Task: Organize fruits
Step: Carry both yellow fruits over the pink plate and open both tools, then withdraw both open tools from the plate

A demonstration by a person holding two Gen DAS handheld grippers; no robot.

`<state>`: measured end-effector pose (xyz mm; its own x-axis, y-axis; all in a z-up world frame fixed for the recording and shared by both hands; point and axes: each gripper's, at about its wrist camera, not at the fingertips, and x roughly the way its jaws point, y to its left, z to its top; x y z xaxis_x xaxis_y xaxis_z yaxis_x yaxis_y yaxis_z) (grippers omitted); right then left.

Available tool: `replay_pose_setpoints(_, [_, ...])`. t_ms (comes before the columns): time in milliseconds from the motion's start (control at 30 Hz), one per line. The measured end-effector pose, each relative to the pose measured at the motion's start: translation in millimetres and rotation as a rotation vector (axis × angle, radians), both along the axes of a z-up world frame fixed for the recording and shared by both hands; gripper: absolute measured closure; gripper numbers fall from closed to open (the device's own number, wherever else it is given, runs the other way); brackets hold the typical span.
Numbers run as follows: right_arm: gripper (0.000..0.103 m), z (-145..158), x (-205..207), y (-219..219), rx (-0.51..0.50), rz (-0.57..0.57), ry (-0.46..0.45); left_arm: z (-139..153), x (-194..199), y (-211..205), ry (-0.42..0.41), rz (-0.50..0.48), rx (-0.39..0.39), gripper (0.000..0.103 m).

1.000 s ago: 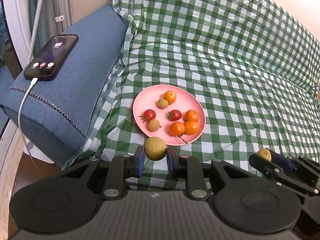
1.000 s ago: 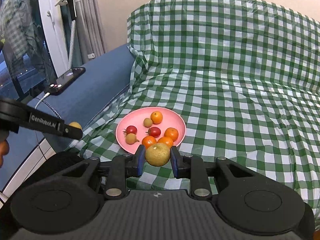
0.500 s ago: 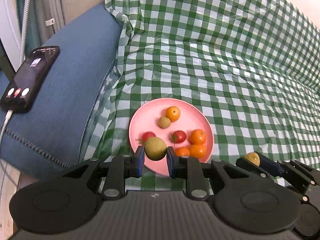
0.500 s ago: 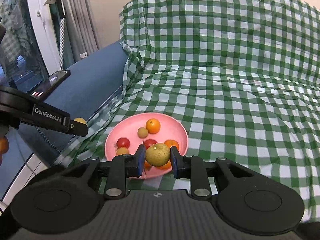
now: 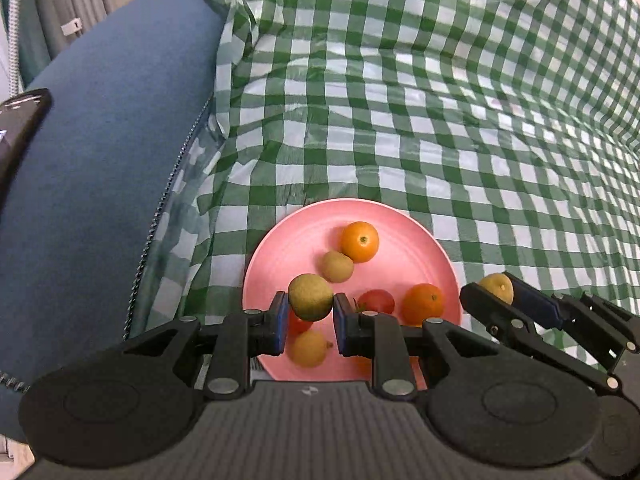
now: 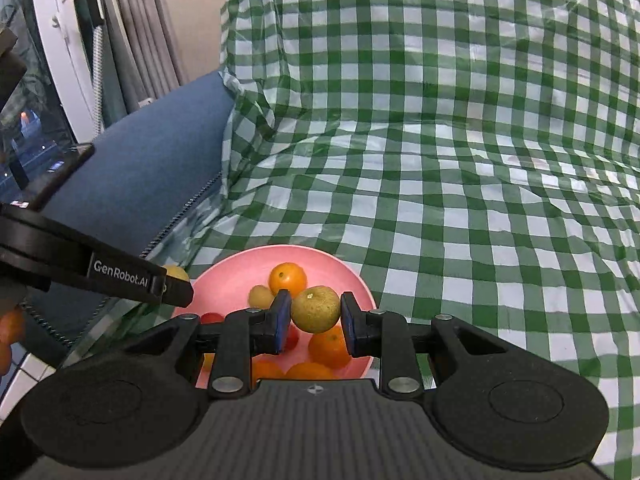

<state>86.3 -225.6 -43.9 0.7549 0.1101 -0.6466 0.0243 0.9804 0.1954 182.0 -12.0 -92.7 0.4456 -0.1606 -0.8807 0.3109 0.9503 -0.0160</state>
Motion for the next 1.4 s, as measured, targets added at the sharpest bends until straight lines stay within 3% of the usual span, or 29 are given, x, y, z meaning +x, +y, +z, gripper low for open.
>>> replay_pose_setpoints(567, [0.075, -36, 53, 15, -0.034, 0.015, 0.092, -49, 42, -7, 0.08, -0.008, 0.045, 0.077])
replay_pose_setpoints(633, [0.069, -39, 53, 15, -0.03, -0.002, 0.104, -51, 40, -8, 0.074, -0.019, 0.061, 0.071])
replay_pose_setpoints(667, [0.054, -39, 53, 14, -0.024, -0.011, 0.11, -51, 39, -9, 0.074, -0.022, 0.064, 0.054])
replay_pose_setpoints(700, [0.046, -39, 51, 12, -0.014, -0.02, 0.114, -50, 38, -9, 0.076, -0.018, 0.061, 0.033])
replay_pose_setpoints(767, [0.036, -35, 47, 9, -0.01, -0.059, 0.112, -47, 34, -5, 0.057, 0.022, 0.082, 0.015])
replay_pose_setpoints(867, [0.019, -26, 35, 1, 0.002, -0.089, 0.117, -39, 28, 3, 0.054, 0.047, 0.073, 0.002])
replay_pose_setpoints(1233, [0.007, 16, -58, 3, -0.054, -0.125, 0.049, -1, -40, 23, 0.014, 0.041, 0.09, 0.0])
replay_pose_setpoints(1400, [0.007, 24, -91, 5, -0.08, -0.134, 0.034, 12, -78, 33, -0.007, 0.046, 0.075, 0.0])
